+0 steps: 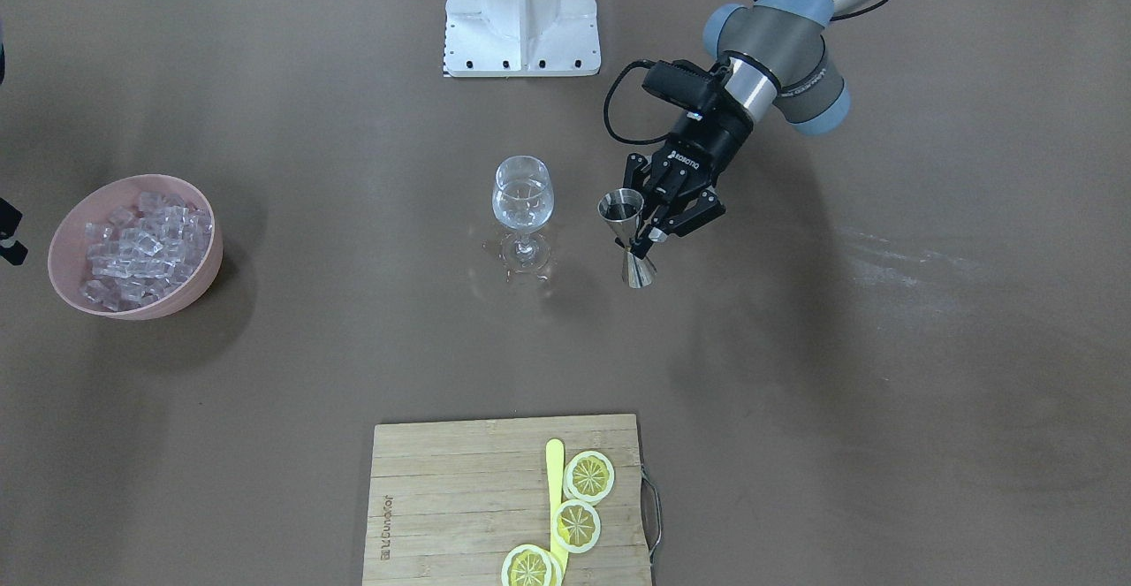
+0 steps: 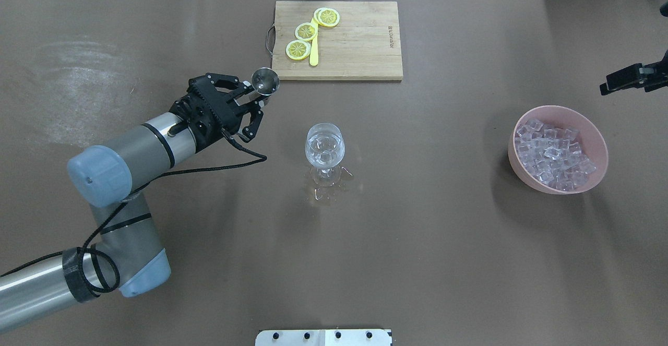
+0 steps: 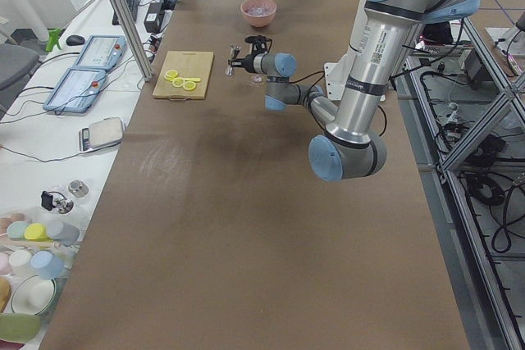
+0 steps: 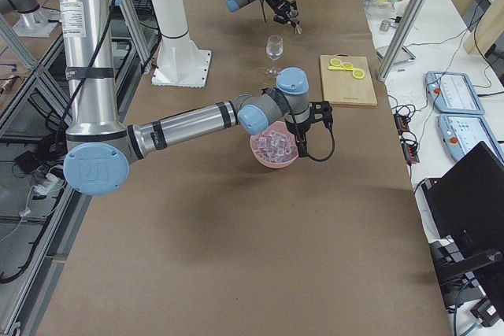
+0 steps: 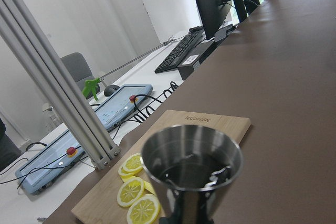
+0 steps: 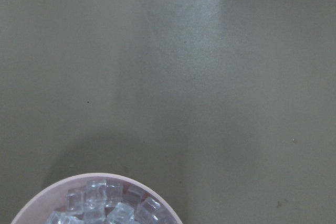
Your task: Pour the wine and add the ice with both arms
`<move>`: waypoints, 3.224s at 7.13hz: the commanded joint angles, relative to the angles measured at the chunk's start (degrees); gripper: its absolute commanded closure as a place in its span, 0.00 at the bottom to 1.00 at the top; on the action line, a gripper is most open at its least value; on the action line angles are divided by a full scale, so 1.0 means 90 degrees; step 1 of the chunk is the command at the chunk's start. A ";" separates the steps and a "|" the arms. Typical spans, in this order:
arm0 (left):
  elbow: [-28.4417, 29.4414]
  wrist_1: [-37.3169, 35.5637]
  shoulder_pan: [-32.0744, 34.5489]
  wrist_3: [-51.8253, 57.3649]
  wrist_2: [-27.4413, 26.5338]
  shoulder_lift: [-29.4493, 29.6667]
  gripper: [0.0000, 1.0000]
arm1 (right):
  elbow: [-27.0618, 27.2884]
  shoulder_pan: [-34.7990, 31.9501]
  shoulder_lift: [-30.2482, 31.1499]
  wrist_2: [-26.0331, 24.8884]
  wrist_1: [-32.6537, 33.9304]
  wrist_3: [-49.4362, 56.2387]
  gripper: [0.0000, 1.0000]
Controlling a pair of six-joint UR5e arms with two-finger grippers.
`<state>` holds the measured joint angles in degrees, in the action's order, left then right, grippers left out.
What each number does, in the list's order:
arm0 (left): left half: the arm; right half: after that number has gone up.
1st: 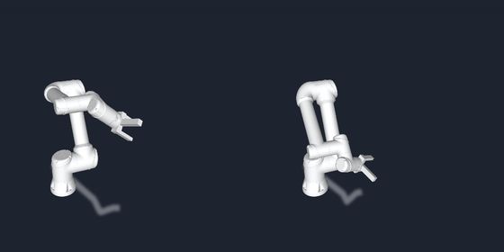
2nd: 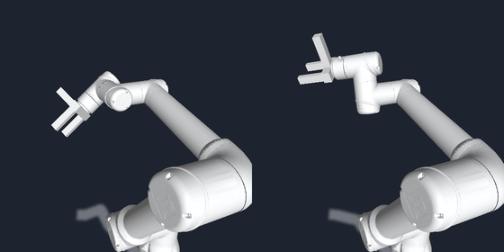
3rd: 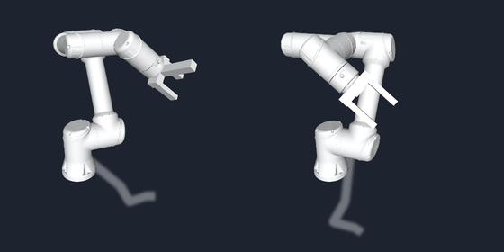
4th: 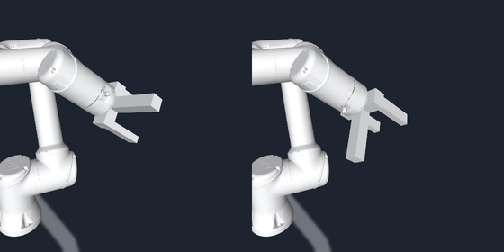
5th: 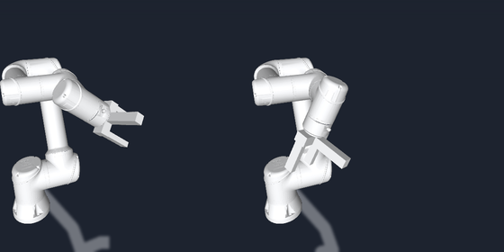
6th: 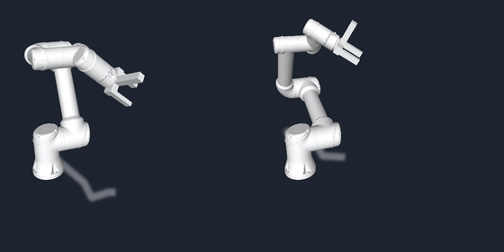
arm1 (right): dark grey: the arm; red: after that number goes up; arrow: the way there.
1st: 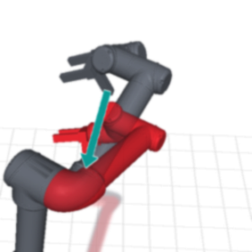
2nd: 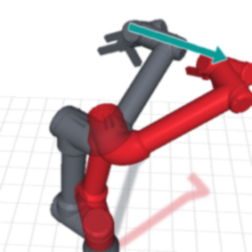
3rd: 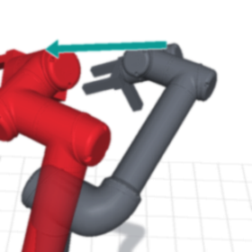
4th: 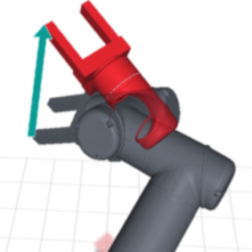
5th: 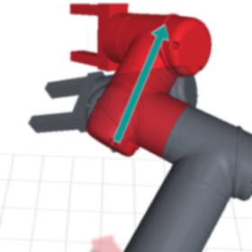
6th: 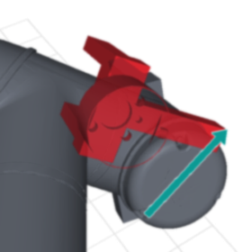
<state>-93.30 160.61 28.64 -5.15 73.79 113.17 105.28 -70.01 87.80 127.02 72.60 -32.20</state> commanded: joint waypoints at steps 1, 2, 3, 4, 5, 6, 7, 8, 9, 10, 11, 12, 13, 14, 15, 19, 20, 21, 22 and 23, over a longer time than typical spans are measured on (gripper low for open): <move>-0.0043 -0.0459 -0.0321 0.0287 -0.0366 0.0275 1.00 | 0.0109 0.0005 0.0010 0.0193 0.0019 -0.0240 0.00; -0.0120 -0.0540 -0.0389 0.1208 -0.0396 0.0422 1.00 | 0.0109 0.0005 0.0010 0.0193 0.0019 -0.0241 0.00; -0.0121 -0.0569 -0.0380 0.1488 -0.0397 0.0423 1.00 | 0.0109 0.0005 0.0010 0.0193 0.0009 -0.0260 0.00; -0.0131 -0.0647 -0.0389 0.1674 -0.0397 0.0443 1.00 | 0.0109 0.0005 0.0010 0.0193 0.0009 -0.0270 0.00; -0.0131 -0.0793 -0.0390 0.2218 -0.0406 0.0569 1.00 | 0.0099 0.0005 0.0010 0.0184 0.0009 -0.0270 0.00; -0.0131 -0.0804 -0.0390 0.2639 -0.0416 0.0599 1.00 | 0.0099 0.0005 0.0010 0.0184 0.0009 -0.0270 0.00; -0.0131 -0.0814 -0.0390 0.3097 -0.0571 0.0628 1.00 | 0.0099 -0.0004 0.0010 0.0184 0.0009 -0.0270 0.00; -0.0160 -0.0804 -0.0390 0.3605 -0.0659 0.0687 1.00 | 0.0099 0.0005 0.0010 0.0184 0.0009 -0.0270 0.00; -0.0170 -0.0804 -0.0390 0.4064 -0.0796 0.0687 1.00 | 0.0099 0.0005 0.0010 0.0184 0.0009 -0.0270 0.00; -0.0170 -0.0804 -0.0390 0.4446 -0.0865 0.0687 1.00 | 0.0109 -0.0004 0.0010 0.0184 0.0009 -0.0299 0.00; -0.0170 -0.0804 -0.0390 0.4730 -0.0865 0.0678 1.00 | 0.0109 -0.0004 0.0010 0.0193 0.0009 -0.0309 0.00; -0.0170 -0.0814 -0.0390 0.4936 -0.0875 0.0687 1.00 | 0.0109 0.0005 0.0010 0.0213 0.0009 -0.0329 0.00; -0.0151 -0.0814 -0.0390 0.5286 -0.1030 0.0687 1.00 | 0.0109 0.0005 0.0010 0.0300 0.0009 -0.0338 0.00; -0.0170 -0.0814 -0.0390 0.5599 -0.1147 0.0716 1.00 | 0.0119 -0.0004 0.0010 0.0349 0.0009 -0.0339 0.00; -0.0160 -0.0814 -0.0390 0.5631 -0.1148 0.0726 1.00 | 0.0119 -0.0004 0.0010 0.0350 0.0009 -0.0339 0.00; -0.0170 -0.1076 -0.0409 0.6313 -0.1314 0.0862 1.00 | 0.0129 -0.0004 0.0010 0.0350 0.0009 -0.0339 0.00; -0.0189 -0.1029 -0.0409 0.6257 -0.1295 0.0892 1.00 | 0.0119 -0.0004 0.0010 0.0350 0.0009 -0.0339 0.00; -0.0248 -0.0951 -0.0477 0.6227 -0.1276 0.0892 1.00 | 0.0119 -0.0004 0.0010 0.0350 0.0009 -0.0339 0.00; -0.0268 -0.0912 -0.0477 0.6005 -0.1227 0.0815 1.00 | 0.0129 -0.0004 0.0010 0.0340 0.0009 -0.0339 0.00; -0.0277 -0.0815 -0.0477 0.5712 -0.1246 0.0853 1.00 | 0.0129 -0.0004 0.0010 0.0340 0.0009 -0.0426 0.00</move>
<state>-95.61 152.45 24.42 48.84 62.54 120.81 106.39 -70.05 87.89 130.11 72.69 -35.45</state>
